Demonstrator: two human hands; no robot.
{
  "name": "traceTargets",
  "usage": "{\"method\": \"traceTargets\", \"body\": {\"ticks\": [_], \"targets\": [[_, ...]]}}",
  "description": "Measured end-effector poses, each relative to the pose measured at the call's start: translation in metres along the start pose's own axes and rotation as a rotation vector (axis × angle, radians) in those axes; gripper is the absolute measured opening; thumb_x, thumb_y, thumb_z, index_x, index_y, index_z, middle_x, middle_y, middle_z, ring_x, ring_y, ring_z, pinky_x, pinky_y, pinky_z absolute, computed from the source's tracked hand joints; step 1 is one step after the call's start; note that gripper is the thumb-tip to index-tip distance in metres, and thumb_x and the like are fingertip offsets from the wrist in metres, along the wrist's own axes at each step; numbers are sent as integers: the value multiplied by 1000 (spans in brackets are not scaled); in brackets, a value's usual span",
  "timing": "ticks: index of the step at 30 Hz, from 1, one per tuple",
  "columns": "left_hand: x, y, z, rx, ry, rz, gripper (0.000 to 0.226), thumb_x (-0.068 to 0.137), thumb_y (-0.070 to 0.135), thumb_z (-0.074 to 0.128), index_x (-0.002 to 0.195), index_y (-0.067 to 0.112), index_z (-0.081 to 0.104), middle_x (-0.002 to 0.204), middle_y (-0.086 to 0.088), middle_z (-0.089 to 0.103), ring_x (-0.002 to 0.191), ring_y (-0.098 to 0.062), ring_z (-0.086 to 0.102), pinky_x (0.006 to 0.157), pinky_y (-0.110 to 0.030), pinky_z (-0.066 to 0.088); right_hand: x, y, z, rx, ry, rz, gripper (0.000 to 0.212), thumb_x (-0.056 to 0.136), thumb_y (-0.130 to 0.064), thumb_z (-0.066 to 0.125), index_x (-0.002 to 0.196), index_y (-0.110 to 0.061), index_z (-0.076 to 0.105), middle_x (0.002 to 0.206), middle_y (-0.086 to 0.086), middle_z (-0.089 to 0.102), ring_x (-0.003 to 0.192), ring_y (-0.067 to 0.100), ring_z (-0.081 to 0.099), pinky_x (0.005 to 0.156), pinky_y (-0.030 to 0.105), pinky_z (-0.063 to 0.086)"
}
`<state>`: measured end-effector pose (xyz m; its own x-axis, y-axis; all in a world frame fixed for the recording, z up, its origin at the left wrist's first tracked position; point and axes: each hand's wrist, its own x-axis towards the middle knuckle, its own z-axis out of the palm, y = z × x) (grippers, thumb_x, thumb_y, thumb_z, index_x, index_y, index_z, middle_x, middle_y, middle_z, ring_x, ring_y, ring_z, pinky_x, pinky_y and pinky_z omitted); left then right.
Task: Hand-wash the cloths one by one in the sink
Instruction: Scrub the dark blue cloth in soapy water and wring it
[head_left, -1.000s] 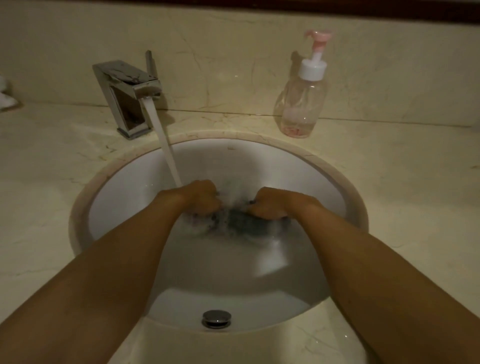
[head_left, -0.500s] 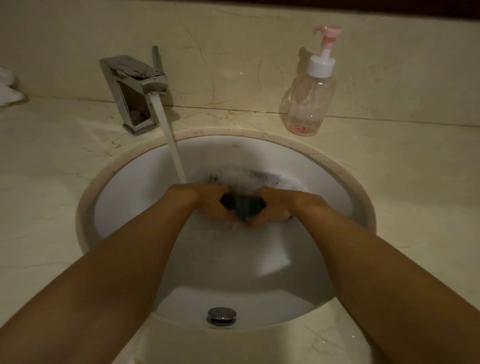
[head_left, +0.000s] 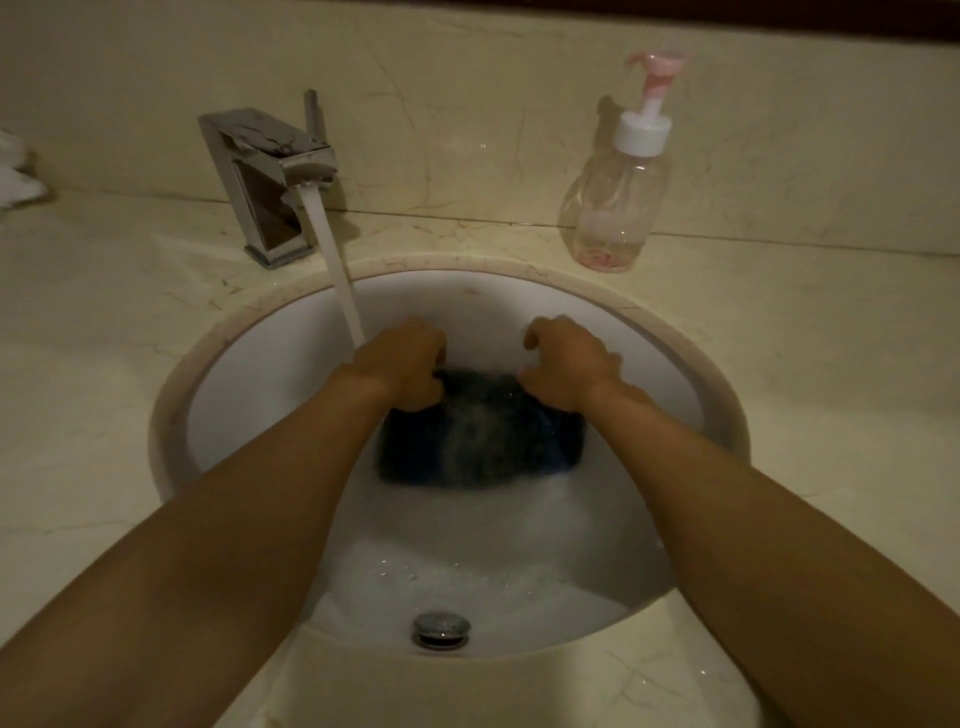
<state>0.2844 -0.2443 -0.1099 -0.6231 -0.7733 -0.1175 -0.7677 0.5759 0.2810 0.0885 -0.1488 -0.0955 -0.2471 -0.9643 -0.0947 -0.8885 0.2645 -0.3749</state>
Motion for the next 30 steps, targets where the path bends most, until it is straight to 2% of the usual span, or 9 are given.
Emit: {"method": "traceTargets", "body": {"ticks": [2, 4, 6, 9, 13, 17, 20, 23, 30], "targets": [[0, 5, 0, -59, 28, 54, 21, 92, 31, 67, 106, 15, 66, 112, -4, 61, 104, -27, 59, 93, -35, 46, 0, -2, 0, 64, -107, -81, 25, 92, -35, 68, 109, -17, 67, 119, 7, 65, 108, 28, 61, 95, 41, 51], [0, 12, 4, -51, -154, 79, 28, 93, 43, 64, 104, 18, 68, 106, -1, 65, 99, -25, 61, 94, -39, 49, -1, -3, 7, -57, -341, -116, 30, 86, -43, 72, 102, -18, 70, 108, 4, 68, 97, 24, 63, 91, 41, 55], [-1, 17, 11, 75, -352, 102, 30, 93, 44, 62, 111, 19, 65, 114, -3, 62, 104, -27, 59, 98, -44, 47, 0, -2, 16, -204, -421, -118, 39, 79, -51, 73, 102, -19, 66, 103, 2, 66, 93, 24, 63, 88, 42, 57], [0, 17, 16, 98, -357, 104, 10, 97, 30, 57, 101, 21, 59, 112, -10, 61, 99, -29, 57, 89, -39, 44, 2, 3, 22, -292, -328, -99, 28, 86, -40, 68, 105, -18, 67, 100, 2, 63, 97, 28, 66, 87, 41, 56], [-3, 12, 12, 40, -158, 85, 26, 95, 32, 62, 115, 15, 65, 118, -9, 65, 105, -30, 61, 96, -43, 49, -3, 3, 24, -231, -312, -92, 24, 96, -21, 61, 119, -18, 66, 110, 8, 63, 98, 30, 64, 82, 38, 53], [-6, 14, 2, 0, -151, 36, 18, 93, 30, 65, 79, 20, 58, 85, -3, 59, 87, -30, 60, 79, -38, 48, -5, 0, 21, -120, -215, -65, 10, 96, -29, 61, 95, -20, 62, 100, 10, 66, 86, 28, 64, 70, 35, 51], [-19, 16, -16, -64, -159, 17, 27, 90, 36, 70, 111, 18, 67, 110, 0, 63, 105, -25, 59, 94, -37, 47, -9, -10, 7, -72, -100, -89, 27, 95, -41, 66, 114, -22, 62, 121, 9, 64, 106, 30, 60, 88, 38, 50], [-41, 12, -43, -254, -69, -48, 43, 92, 34, 70, 133, 25, 59, 128, 6, 55, 118, -18, 53, 106, -37, 42, -17, -27, -17, 92, -56, -86, 56, 95, -42, 70, 141, -14, 54, 140, 8, 56, 124, 29, 55, 100, 35, 46], [-84, -31, -129, -304, 37, -196, 20, 94, 36, 67, 106, 22, 74, 105, -2, 70, 95, -20, 66, 86, -36, 57, -6, -107, -74, 457, 44, -141, 54, 89, -50, 76, 126, -16, 59, 110, -1, 62, 104, 23, 63, 89, 39, 55]]}}
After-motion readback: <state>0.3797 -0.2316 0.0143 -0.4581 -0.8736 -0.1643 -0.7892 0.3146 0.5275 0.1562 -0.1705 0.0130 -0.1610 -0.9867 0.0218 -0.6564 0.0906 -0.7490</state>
